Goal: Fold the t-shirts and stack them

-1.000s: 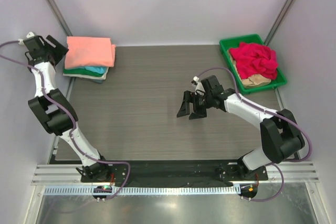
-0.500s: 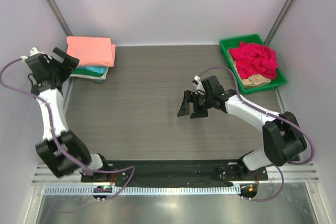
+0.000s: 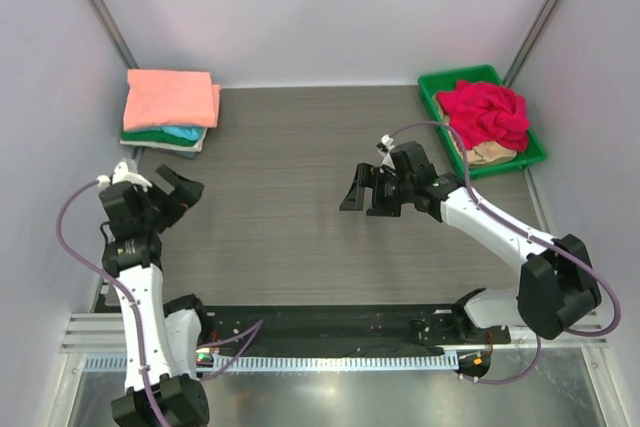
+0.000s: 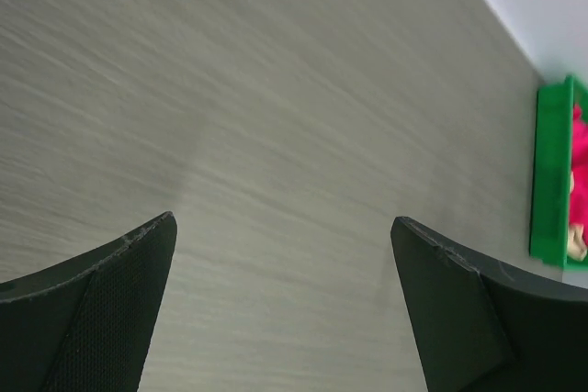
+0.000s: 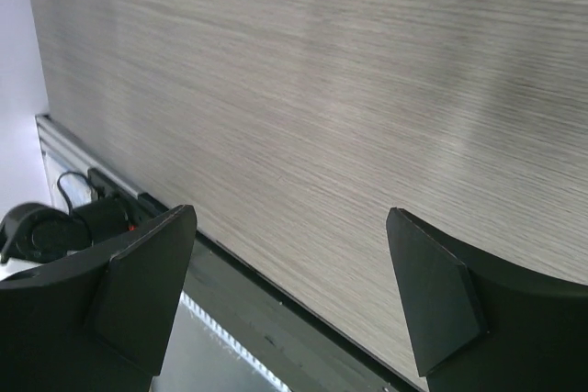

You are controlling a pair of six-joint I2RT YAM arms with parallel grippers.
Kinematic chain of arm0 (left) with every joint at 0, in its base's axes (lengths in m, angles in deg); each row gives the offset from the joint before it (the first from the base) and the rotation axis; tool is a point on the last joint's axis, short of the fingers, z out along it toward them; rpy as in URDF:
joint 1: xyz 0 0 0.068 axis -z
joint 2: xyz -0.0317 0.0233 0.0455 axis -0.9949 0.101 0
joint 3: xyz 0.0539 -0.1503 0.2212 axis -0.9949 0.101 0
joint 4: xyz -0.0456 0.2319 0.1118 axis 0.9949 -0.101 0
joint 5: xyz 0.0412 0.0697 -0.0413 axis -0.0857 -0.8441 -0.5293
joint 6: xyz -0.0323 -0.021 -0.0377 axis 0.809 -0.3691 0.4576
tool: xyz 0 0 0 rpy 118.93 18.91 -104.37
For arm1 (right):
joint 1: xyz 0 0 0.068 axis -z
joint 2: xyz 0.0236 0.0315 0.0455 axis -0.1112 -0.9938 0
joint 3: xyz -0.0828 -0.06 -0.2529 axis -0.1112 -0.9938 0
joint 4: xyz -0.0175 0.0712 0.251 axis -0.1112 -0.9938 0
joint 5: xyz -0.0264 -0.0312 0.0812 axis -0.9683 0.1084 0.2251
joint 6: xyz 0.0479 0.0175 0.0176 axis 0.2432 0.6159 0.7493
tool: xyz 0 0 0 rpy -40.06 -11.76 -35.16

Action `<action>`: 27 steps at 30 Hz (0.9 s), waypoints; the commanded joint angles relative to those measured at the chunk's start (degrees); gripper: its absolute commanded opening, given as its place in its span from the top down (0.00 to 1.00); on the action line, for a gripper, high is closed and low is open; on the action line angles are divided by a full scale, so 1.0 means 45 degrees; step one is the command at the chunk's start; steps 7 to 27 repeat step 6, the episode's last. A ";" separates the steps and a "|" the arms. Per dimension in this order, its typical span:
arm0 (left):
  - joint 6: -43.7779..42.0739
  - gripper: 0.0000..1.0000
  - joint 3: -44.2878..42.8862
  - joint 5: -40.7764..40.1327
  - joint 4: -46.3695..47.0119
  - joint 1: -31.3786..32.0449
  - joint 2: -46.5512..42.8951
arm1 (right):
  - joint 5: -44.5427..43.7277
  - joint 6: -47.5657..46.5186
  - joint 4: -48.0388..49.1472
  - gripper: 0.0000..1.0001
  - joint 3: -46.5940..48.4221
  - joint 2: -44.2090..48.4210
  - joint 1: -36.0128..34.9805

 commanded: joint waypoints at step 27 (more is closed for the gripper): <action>-0.0490 0.00 0.0296 0.0601 -0.0159 0.1660 -0.0517 | -0.3295 0.0424 -0.1451 0.05 0.0882 0.1259 -0.0179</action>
